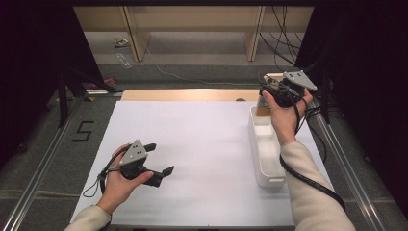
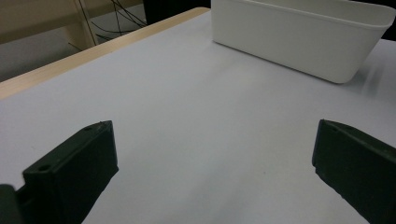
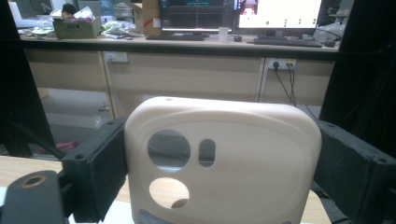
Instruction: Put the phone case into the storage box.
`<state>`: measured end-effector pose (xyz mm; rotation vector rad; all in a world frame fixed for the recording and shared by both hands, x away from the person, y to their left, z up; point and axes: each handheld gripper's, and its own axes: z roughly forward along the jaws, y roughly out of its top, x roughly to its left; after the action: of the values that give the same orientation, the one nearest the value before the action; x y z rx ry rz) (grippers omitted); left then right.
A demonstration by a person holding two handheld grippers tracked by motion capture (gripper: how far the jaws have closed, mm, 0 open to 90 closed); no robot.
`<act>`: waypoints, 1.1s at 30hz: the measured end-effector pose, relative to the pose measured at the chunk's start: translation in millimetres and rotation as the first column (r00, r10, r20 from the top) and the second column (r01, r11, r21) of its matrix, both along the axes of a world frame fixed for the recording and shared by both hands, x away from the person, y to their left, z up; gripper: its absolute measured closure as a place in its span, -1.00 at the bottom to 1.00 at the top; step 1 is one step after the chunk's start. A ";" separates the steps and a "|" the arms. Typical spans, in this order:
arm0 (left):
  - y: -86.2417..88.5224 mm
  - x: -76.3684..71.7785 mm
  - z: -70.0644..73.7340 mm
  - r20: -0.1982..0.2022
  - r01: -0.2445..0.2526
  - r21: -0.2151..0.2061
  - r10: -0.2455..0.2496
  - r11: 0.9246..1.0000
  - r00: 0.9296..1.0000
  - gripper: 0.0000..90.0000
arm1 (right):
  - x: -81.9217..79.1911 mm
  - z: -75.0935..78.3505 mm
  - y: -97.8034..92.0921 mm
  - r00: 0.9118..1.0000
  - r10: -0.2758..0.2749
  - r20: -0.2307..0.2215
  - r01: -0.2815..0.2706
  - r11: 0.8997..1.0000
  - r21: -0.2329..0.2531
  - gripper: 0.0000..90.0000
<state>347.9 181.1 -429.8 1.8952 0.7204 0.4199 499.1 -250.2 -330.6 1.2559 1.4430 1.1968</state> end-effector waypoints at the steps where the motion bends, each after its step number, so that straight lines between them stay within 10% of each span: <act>1: 0.0 0.0 0.0 0.000 -0.001 0.000 0.001 1.000 1.000 -1.00 | 0.4 0.0 0.0 1.000 0.000 -0.001 0.000 1.000 0.000 -0.73; 33: 0.8 0.6 -0.2 0.001 -0.001 0.000 0.001 1.000 1.000 -1.00 | 13.4 -6.2 1.0 1.000 -0.012 -0.023 0.011 1.000 -0.006 -0.73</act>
<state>348.5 181.9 -430.0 1.8942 0.7210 0.4218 512.5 -249.2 -336.8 1.2760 1.4535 1.1727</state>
